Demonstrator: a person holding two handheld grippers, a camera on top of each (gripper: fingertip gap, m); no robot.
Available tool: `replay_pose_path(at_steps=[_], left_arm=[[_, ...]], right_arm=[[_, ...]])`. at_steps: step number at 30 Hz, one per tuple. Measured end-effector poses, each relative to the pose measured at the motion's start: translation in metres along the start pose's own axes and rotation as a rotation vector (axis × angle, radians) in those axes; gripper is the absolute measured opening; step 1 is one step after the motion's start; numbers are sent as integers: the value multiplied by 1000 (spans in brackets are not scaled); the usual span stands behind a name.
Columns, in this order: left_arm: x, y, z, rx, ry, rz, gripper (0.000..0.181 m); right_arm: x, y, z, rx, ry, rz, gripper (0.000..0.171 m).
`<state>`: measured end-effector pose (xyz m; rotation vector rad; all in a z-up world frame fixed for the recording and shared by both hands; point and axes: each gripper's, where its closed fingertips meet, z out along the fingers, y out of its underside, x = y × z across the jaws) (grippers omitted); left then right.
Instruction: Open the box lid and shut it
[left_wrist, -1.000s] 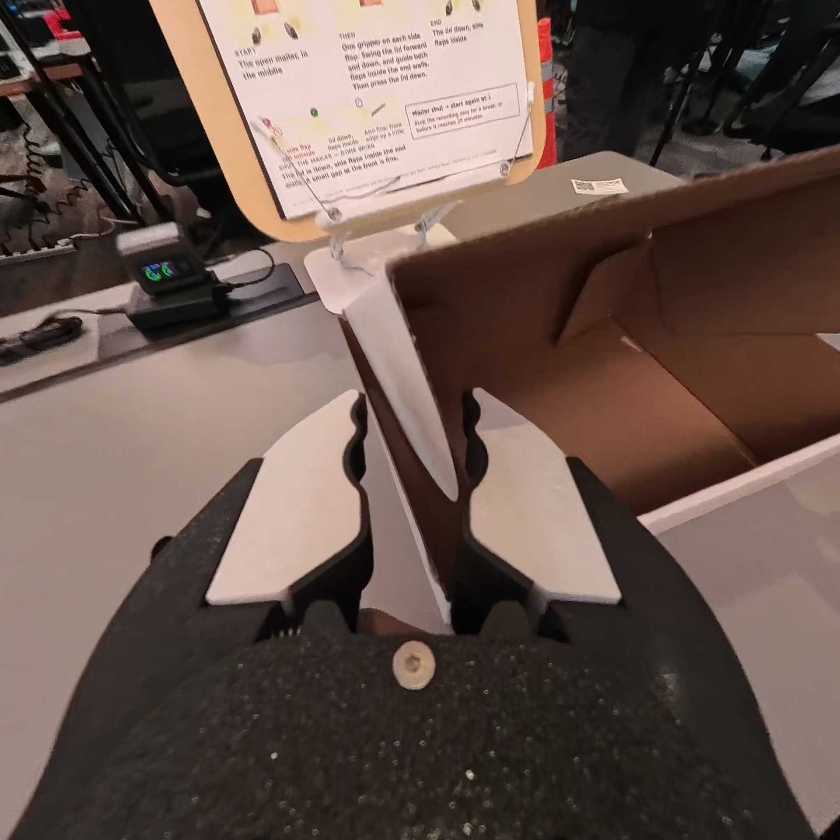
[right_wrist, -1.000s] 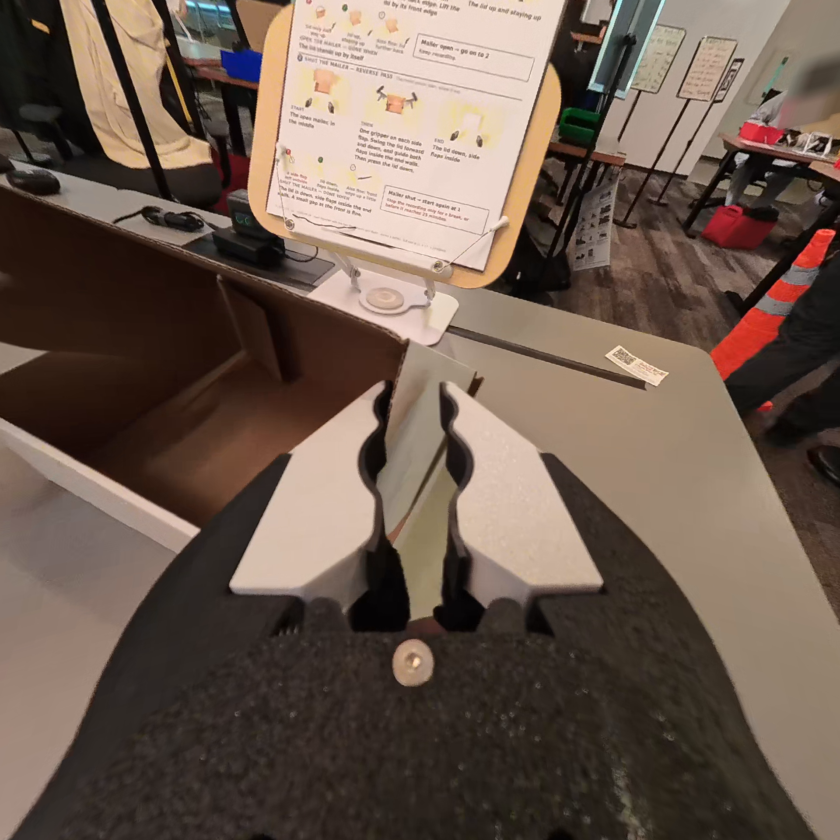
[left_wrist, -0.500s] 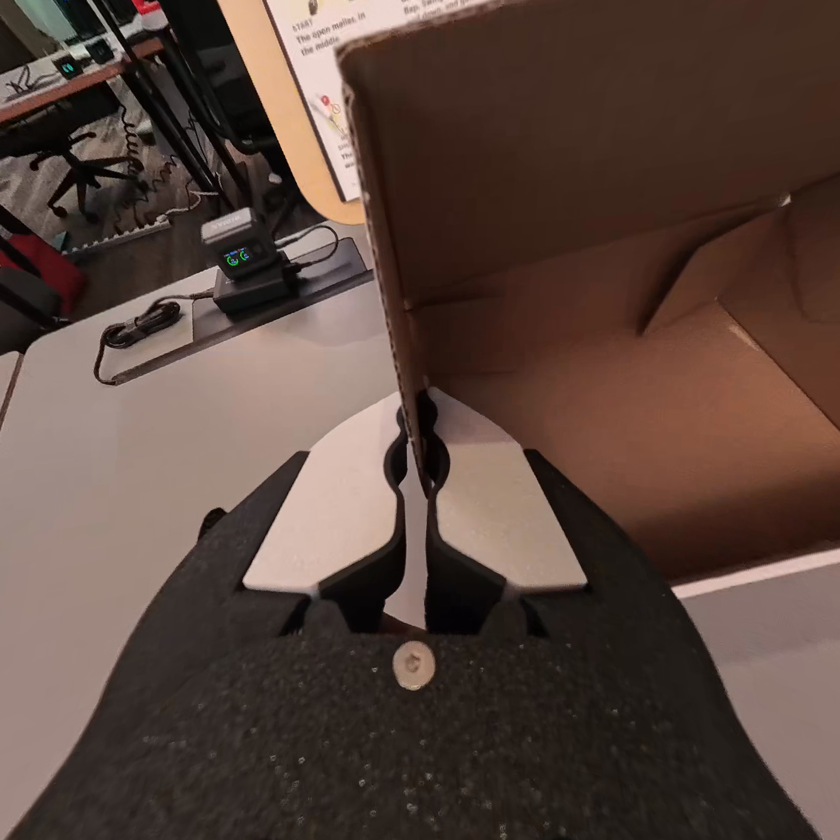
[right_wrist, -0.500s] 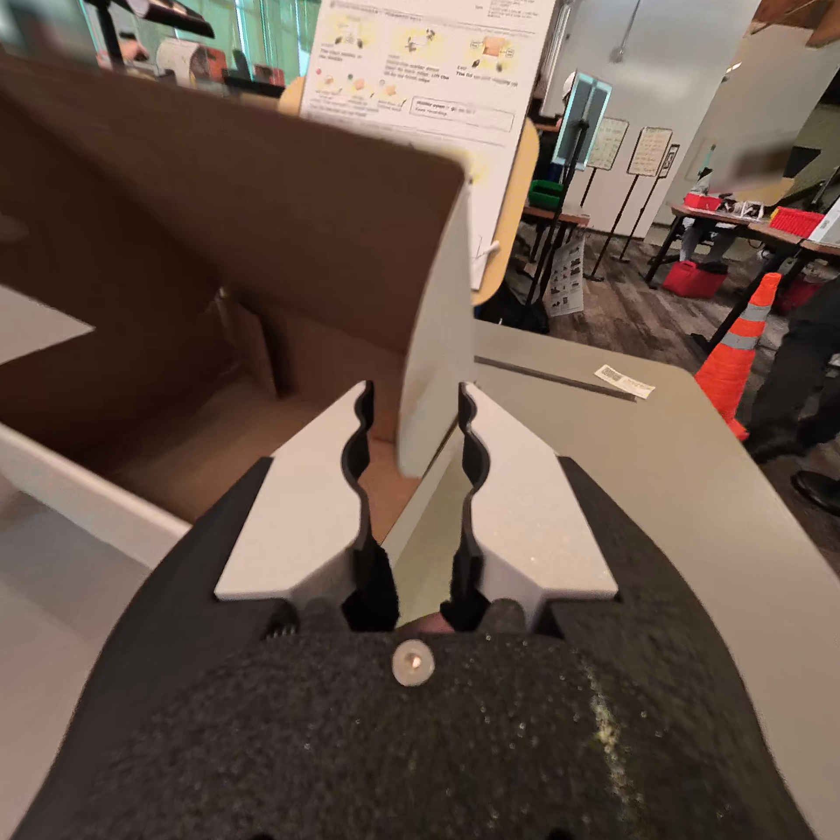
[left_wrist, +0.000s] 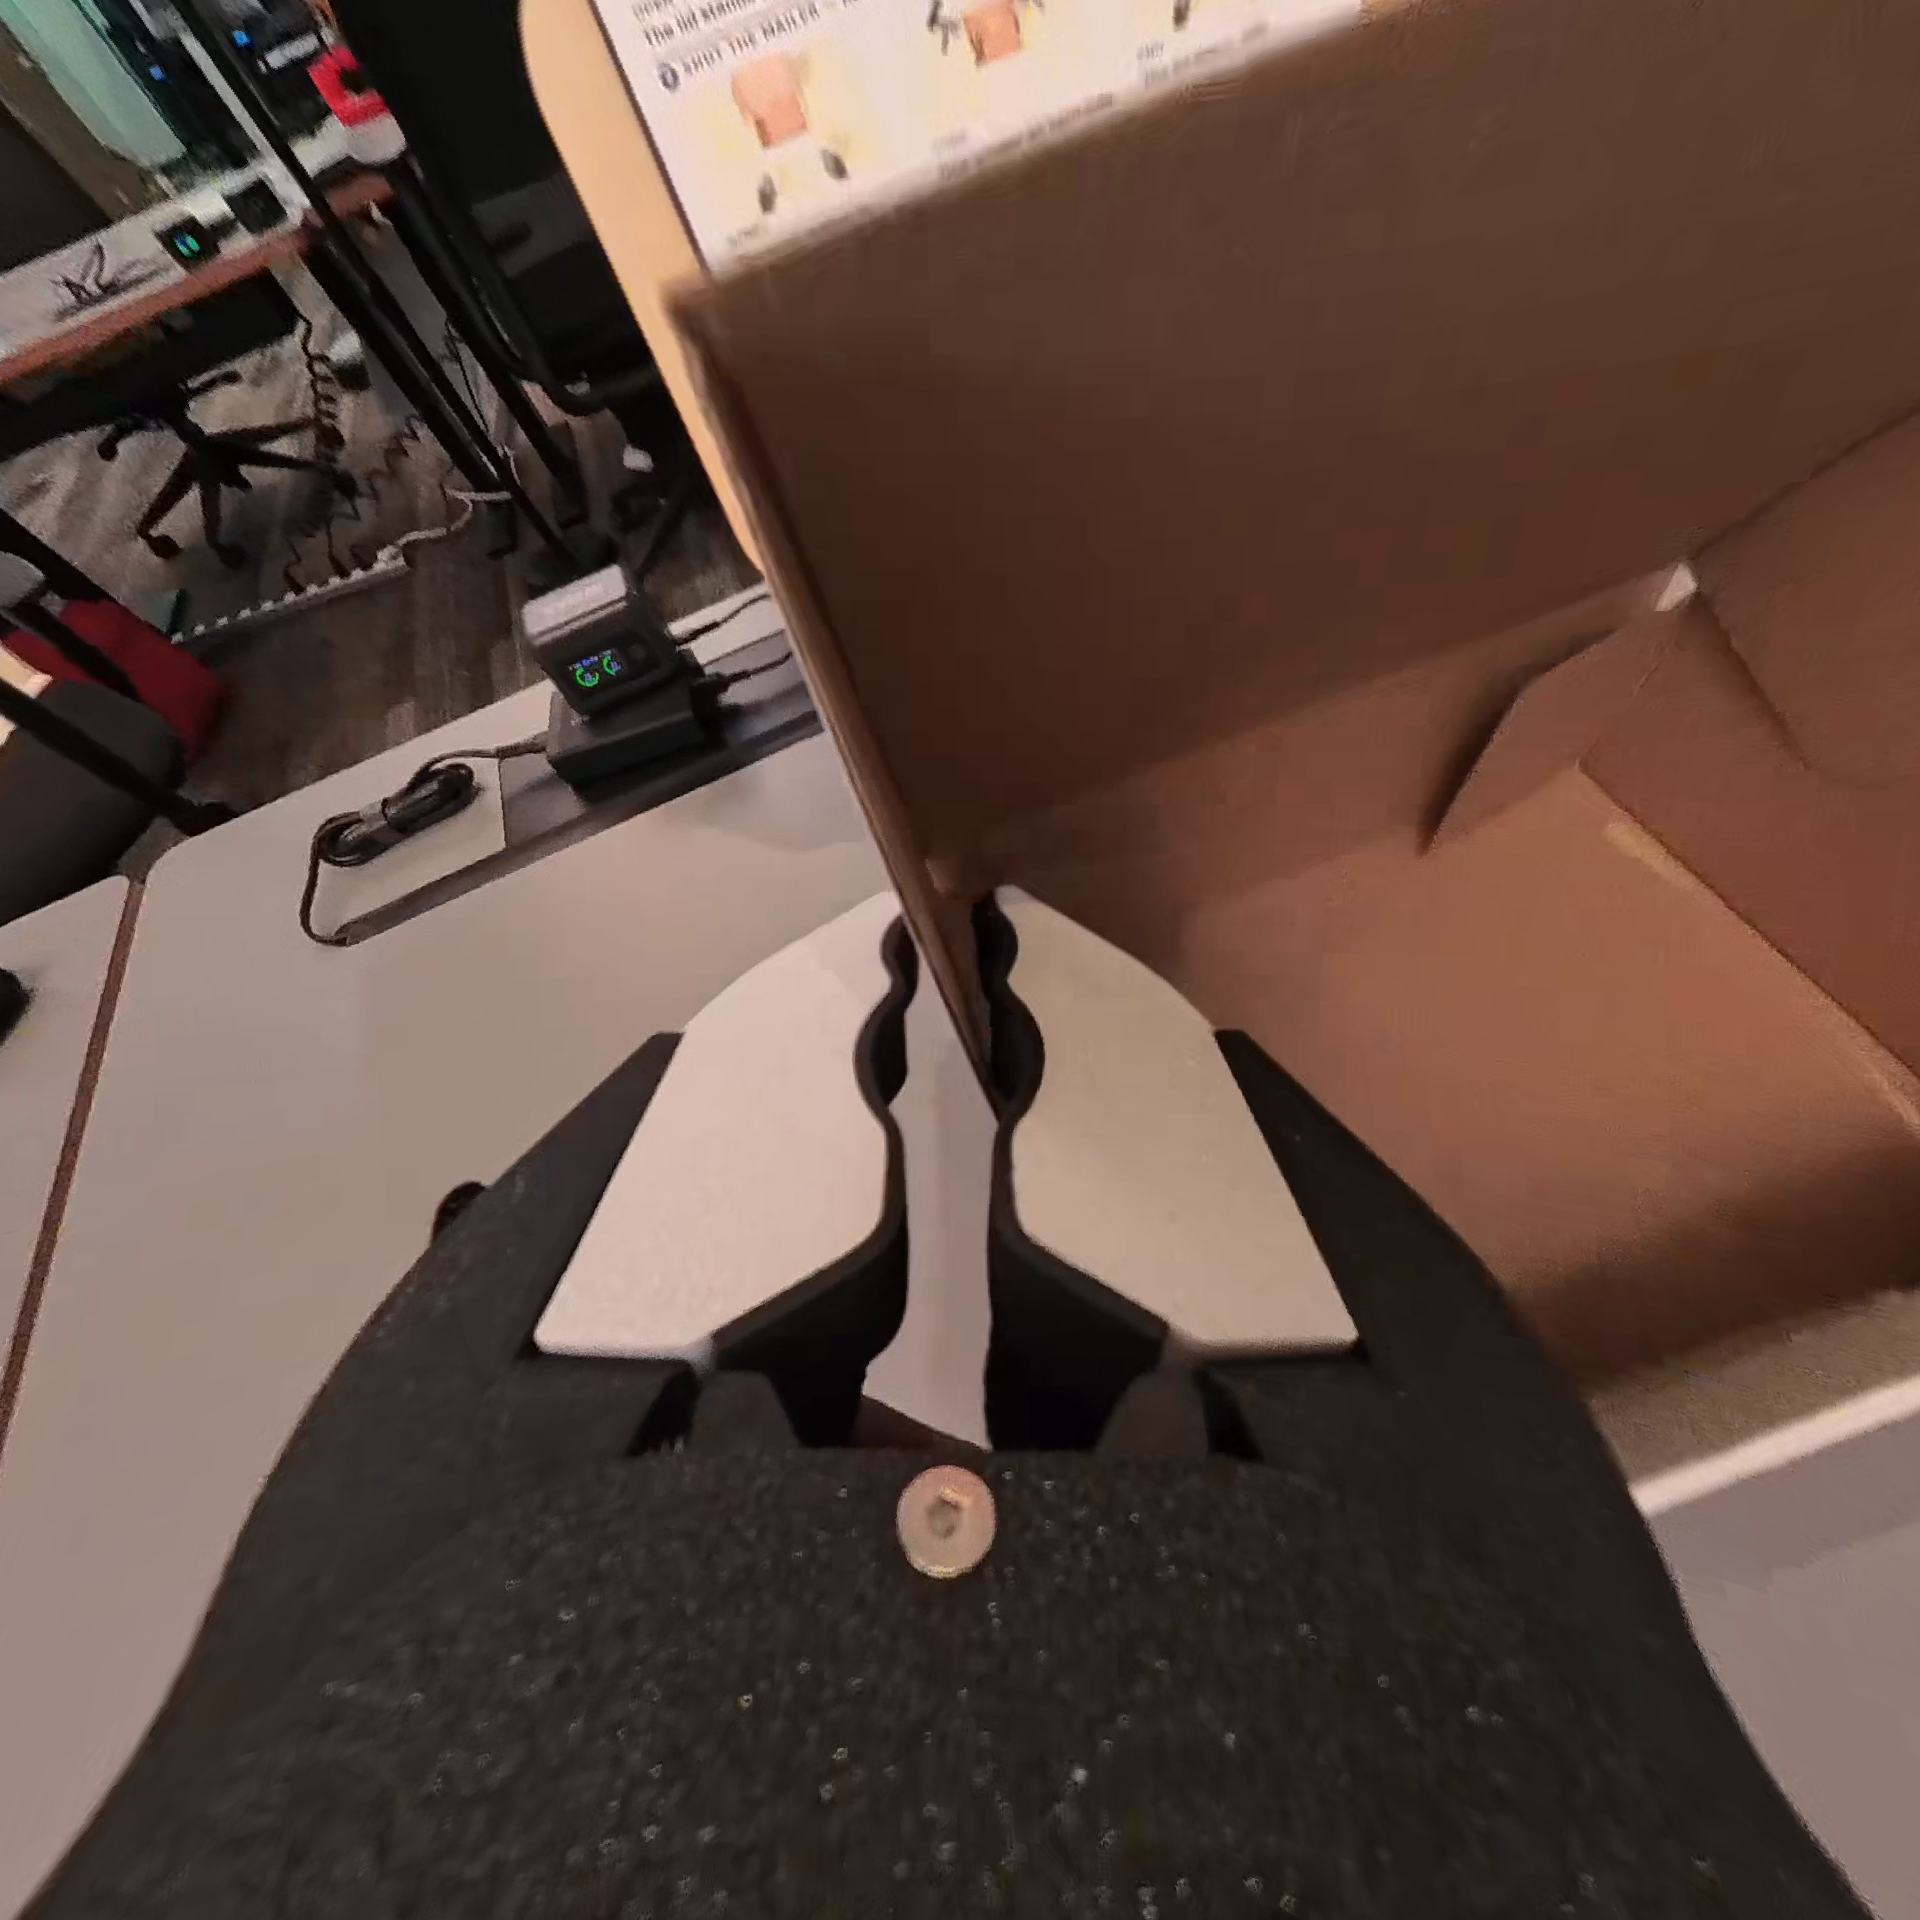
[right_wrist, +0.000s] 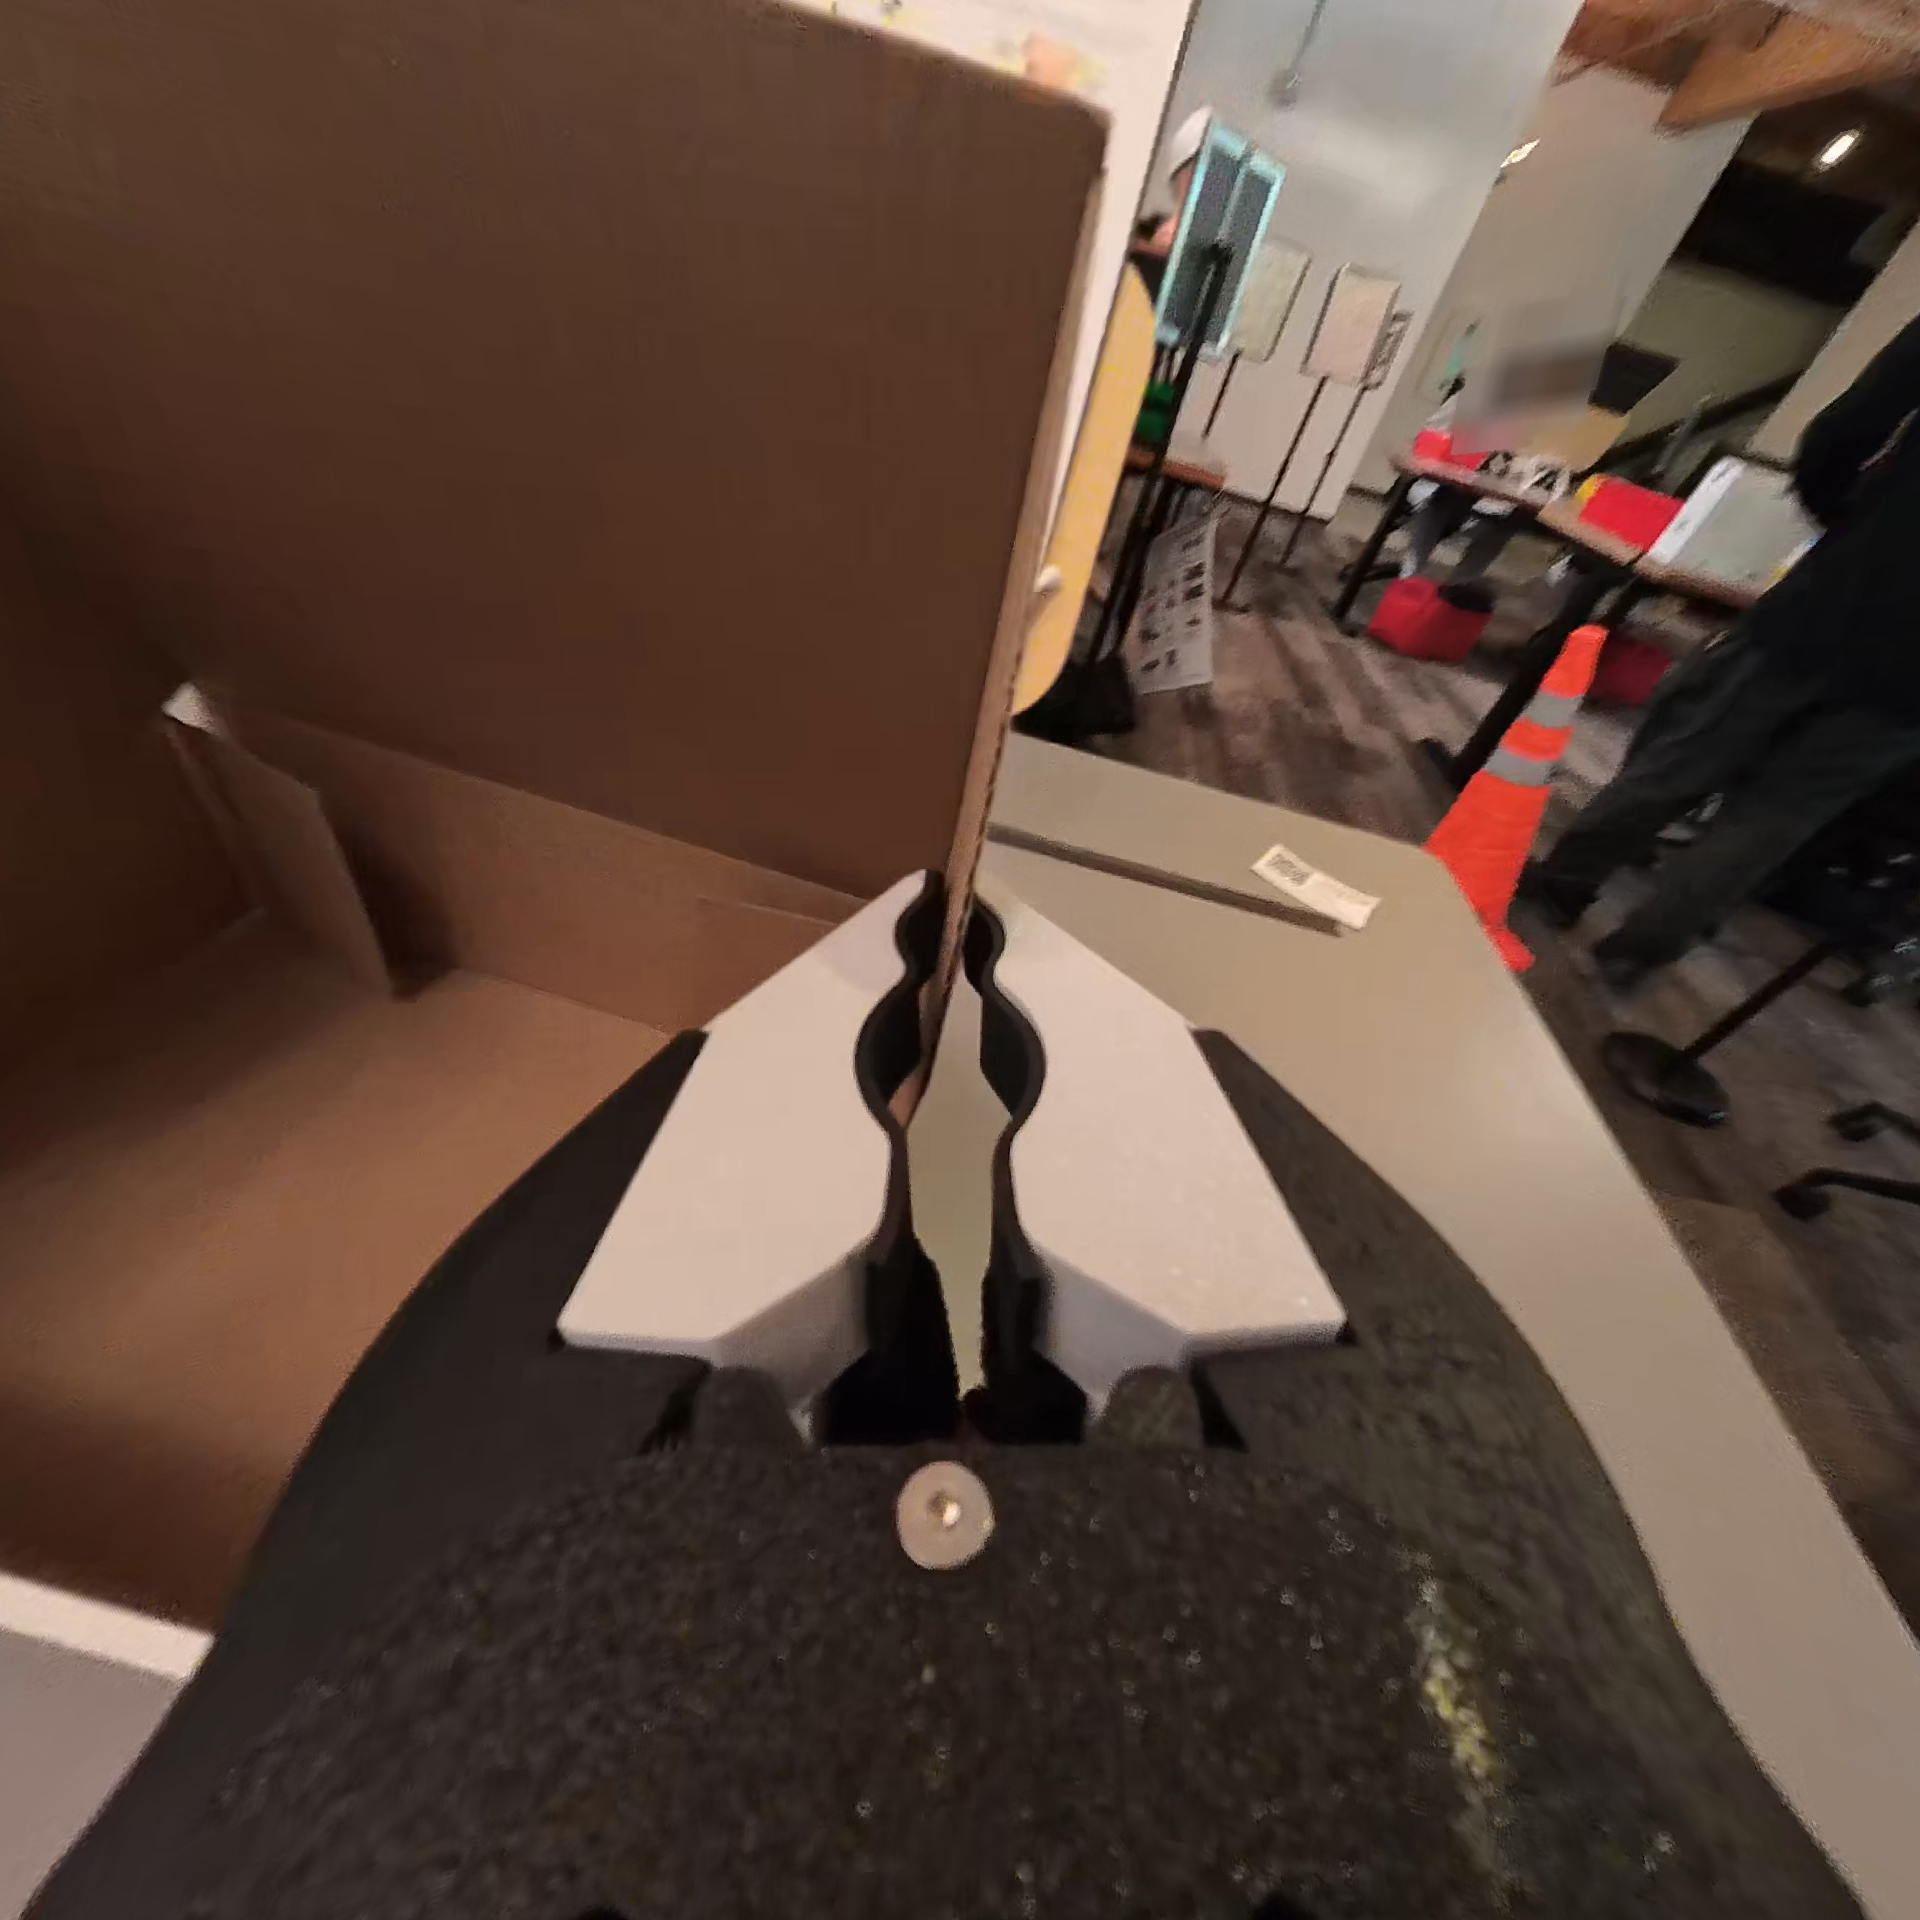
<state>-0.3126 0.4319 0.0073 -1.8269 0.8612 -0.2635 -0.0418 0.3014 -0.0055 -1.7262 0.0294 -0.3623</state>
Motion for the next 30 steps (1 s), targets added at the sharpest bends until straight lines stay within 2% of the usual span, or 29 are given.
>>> replay_pose_path(at_steps=[2, 5, 8, 10, 14, 16, 20, 23, 26, 29, 30], left_arm=[[-2, 9, 1, 50, 3, -32, 28], [1, 30, 5, 105, 12, -66, 41], [4, 52, 12, 116, 8, -73, 36], [1, 60, 19, 100, -19, -62, 25], [-21, 53, 22, 45, -119, -39, 8], [-30, 49, 22, 3, -118, -55, 3], [-39, 50, 27, -88, -98, -67, 2], [-42, 51, 29, -129, -94, -56, 2], [-42, 50, 31, -167, -66, -62, 2], [-40, 47, 31, -200, -31, -63, 2], [-40, 45, 31, -216, -16, -58, 2]], right_arm=[[-2, -3, 2, -48, -25, 37, 2], [-10, -7, 3, -86, -50, 37, 2], [-21, -11, 4, -111, -83, 29, 2], [-25, -16, 8, -132, -96, 35, 2], [-26, -25, 20, -180, -81, 36, 2], [-24, -27, 25, -168, -68, 53, 4], [-33, -11, 24, -101, -98, -5, 30], [-30, 12, 22, -71, -29, -69, 31], [-35, 29, 33, -86, -7, -143, 29], [-36, 28, 45, -97, 33, -209, 7], [-37, 24, 48, -102, 44, -213, 7]])
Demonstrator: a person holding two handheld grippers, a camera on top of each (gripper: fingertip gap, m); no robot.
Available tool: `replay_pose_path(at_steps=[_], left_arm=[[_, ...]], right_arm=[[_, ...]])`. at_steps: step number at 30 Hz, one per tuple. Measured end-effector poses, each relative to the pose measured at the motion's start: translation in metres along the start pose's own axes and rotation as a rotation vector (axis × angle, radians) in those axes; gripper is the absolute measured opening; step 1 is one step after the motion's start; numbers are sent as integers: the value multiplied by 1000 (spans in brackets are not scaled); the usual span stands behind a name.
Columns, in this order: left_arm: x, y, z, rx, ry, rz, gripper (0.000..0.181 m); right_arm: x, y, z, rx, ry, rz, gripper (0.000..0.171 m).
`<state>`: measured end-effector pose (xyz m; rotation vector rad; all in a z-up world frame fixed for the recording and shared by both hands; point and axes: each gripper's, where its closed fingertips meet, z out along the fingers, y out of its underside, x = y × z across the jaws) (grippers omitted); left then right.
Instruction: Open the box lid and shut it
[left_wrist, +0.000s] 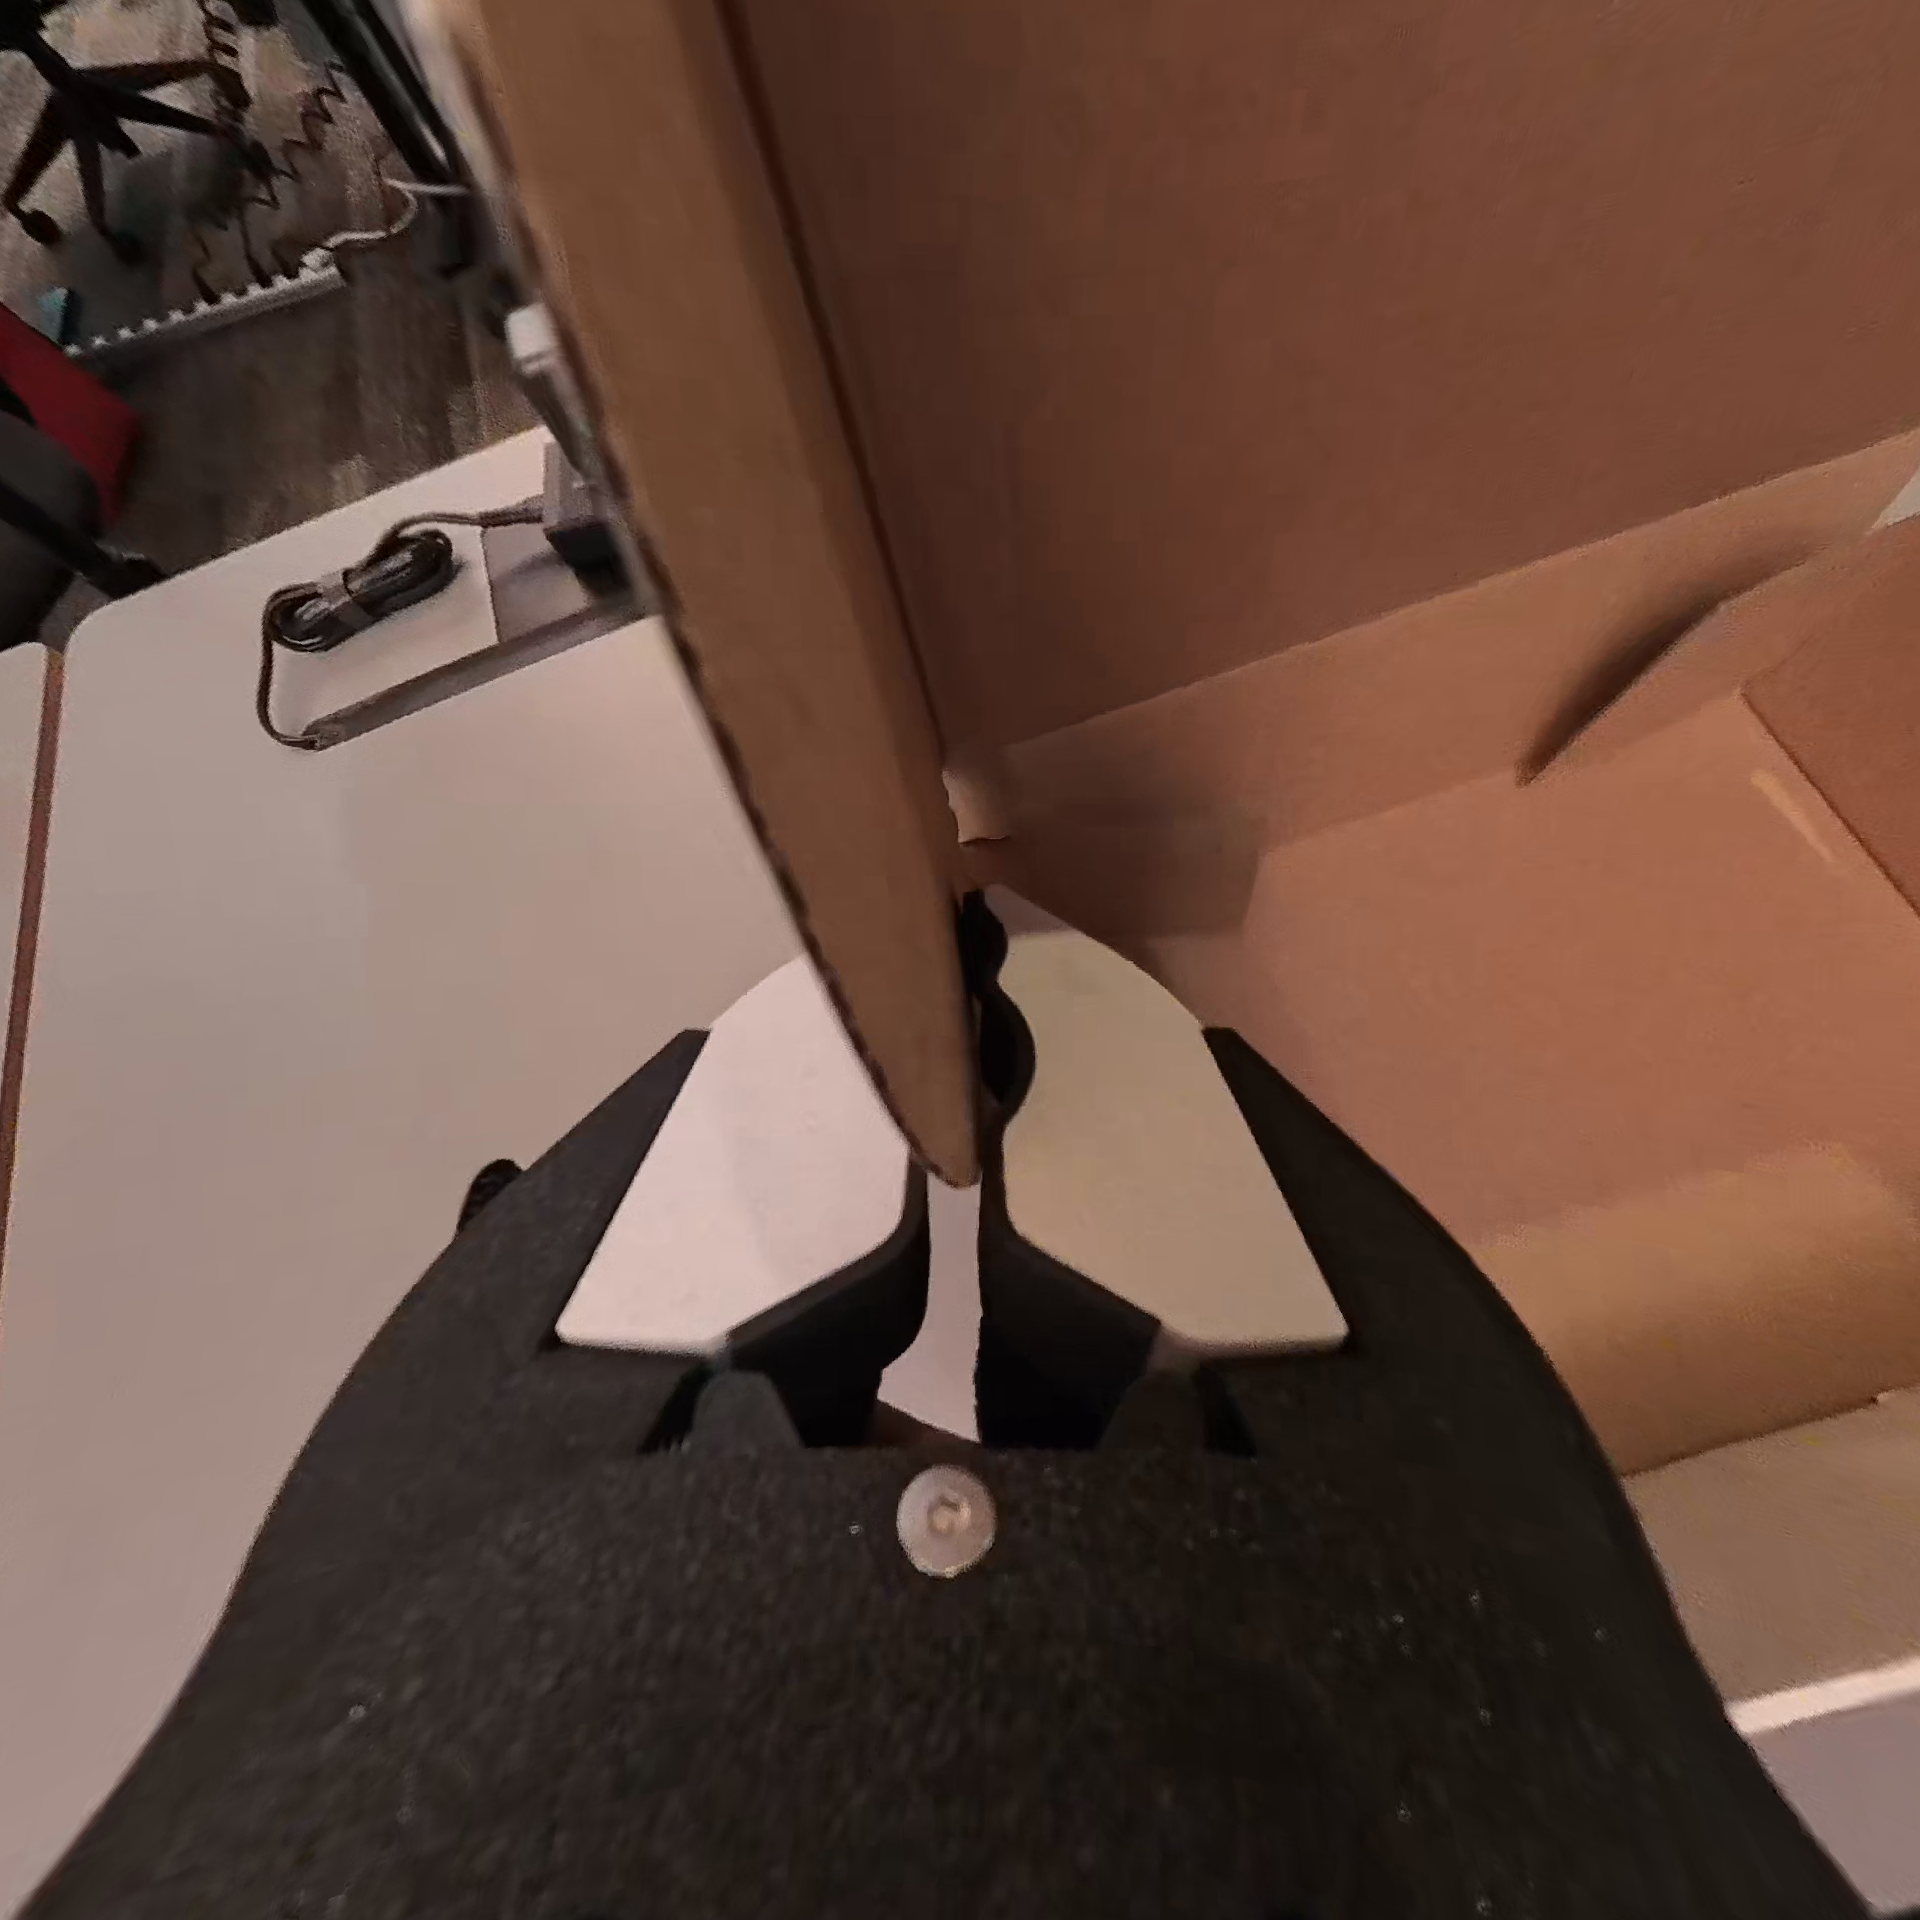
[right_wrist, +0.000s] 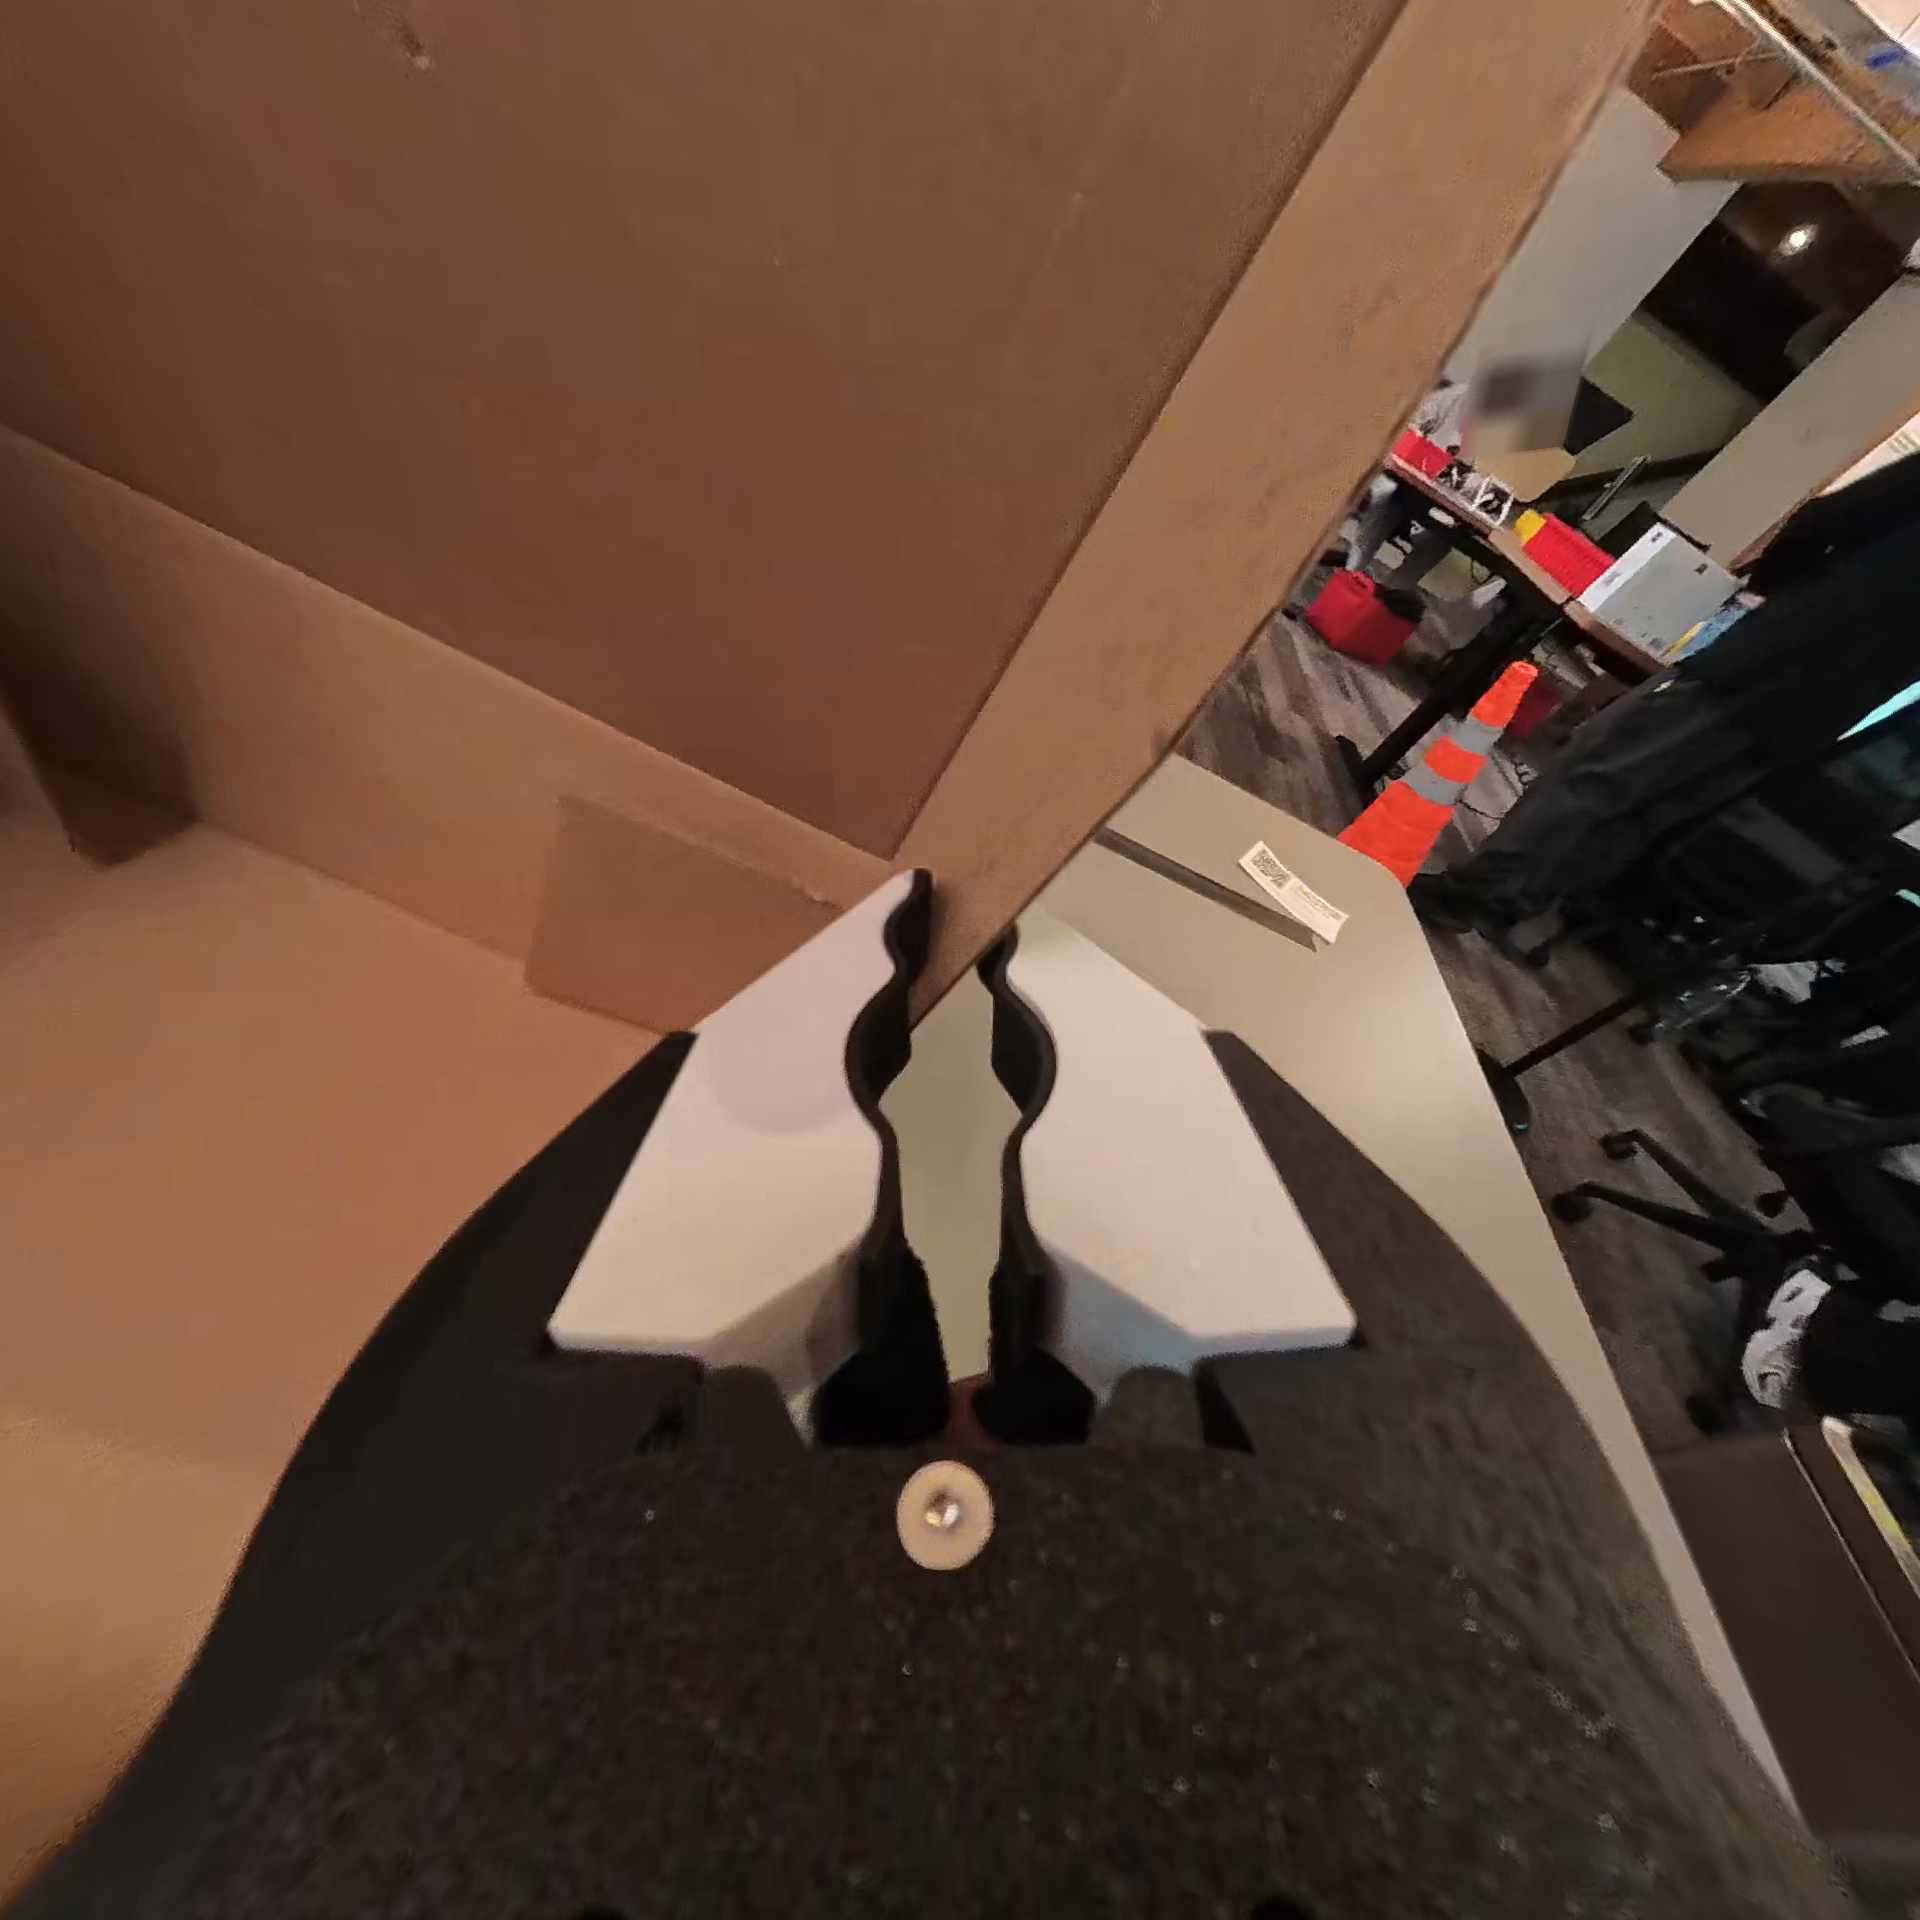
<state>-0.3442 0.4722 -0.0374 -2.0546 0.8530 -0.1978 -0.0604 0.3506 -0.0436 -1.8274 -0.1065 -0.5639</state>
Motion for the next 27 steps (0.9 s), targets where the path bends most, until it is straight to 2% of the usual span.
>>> replay_pose_path(at_steps=[5, 8, 14, 21, 27], left_arm=[[-8, -12, -4, -84, 50, 30, 3], [-6, -12, -2, -78, 52, 32, 3], [5, -8, -5, 85, 28, -25, 9], [8, -5, -11, 147, 63, -52, 25], [11, -1, -42, 250, 121, -67, 35]], right_arm=[[0, -18, 8, -61, -36, 81, 6], [-6, -11, 11, -94, -60, 98, 6], [-9, -11, 3, -28, -30, 105, 6], [1, -12, 4, -8, -46, 103, 17], [2, -9, -21, 50, -105, 95, 25]])
